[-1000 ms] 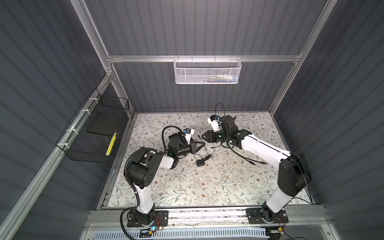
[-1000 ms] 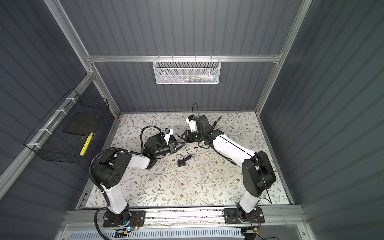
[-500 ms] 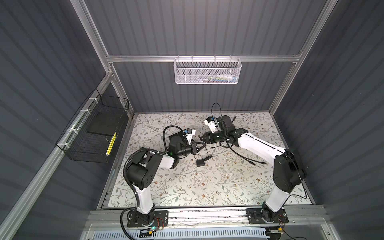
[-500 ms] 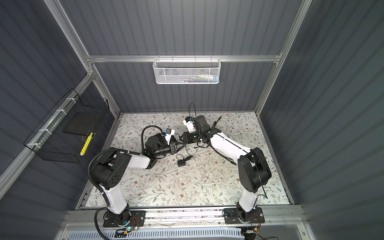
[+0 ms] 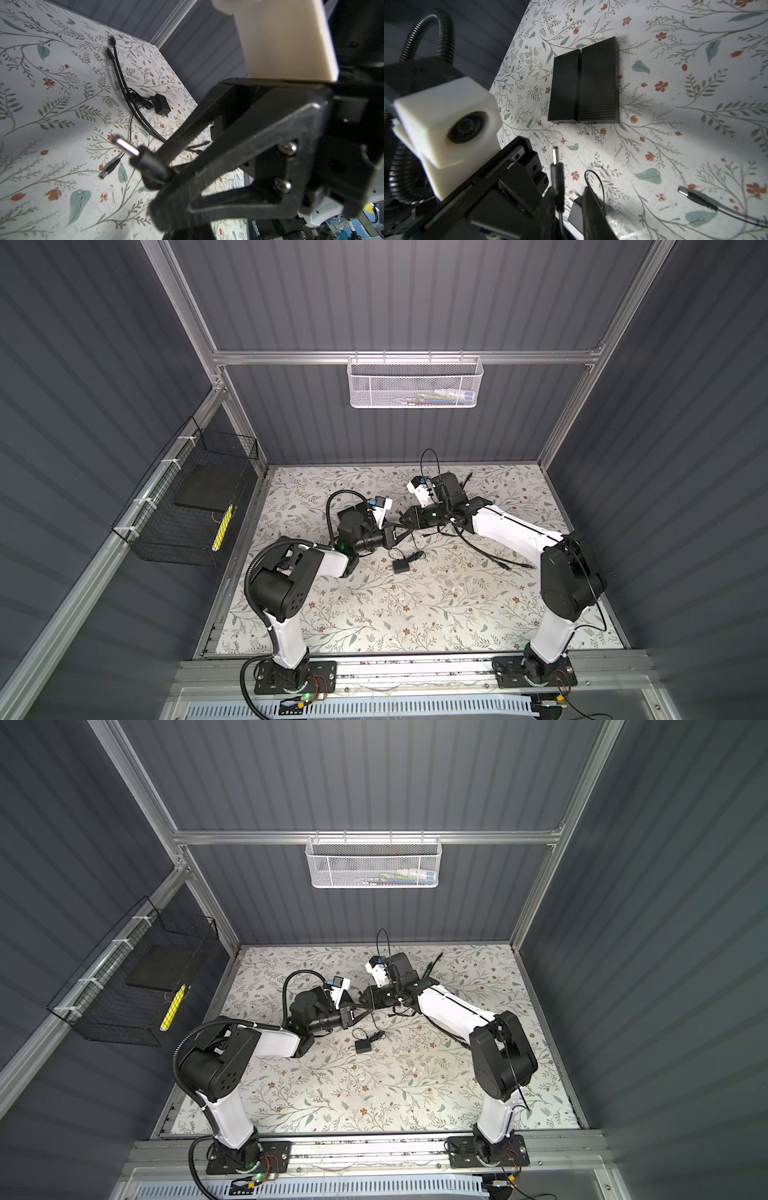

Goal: Insert the plug into the switch port

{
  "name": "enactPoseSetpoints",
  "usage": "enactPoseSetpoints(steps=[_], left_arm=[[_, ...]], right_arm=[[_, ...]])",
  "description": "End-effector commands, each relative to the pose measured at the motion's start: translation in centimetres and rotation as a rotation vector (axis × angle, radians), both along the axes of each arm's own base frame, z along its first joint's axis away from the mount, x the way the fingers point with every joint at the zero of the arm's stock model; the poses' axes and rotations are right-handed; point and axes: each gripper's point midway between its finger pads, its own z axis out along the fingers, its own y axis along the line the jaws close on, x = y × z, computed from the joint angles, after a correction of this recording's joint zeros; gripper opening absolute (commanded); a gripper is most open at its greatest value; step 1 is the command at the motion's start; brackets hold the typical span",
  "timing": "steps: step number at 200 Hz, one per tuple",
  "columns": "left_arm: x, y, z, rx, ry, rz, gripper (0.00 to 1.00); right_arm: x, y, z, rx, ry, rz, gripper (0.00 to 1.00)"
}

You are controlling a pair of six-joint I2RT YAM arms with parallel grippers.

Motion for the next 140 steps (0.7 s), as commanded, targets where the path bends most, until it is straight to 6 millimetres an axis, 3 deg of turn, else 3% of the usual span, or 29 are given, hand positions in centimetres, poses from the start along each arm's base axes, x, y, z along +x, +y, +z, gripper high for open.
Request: enactPoseSetpoints(steps=[1, 140], left_arm=[[-0.3, -0.5, 2.1, -0.020, -0.069, -0.029, 0.00], [-0.5, -0.6, 1.6, -0.027, -0.057, -0.039, 0.00]], right_arm=[[0.5, 0.7, 1.6, 0.028, -0.039, 0.015, 0.25], [0.8, 0.7, 3.3, 0.056, -0.076, -0.003, 0.24]])
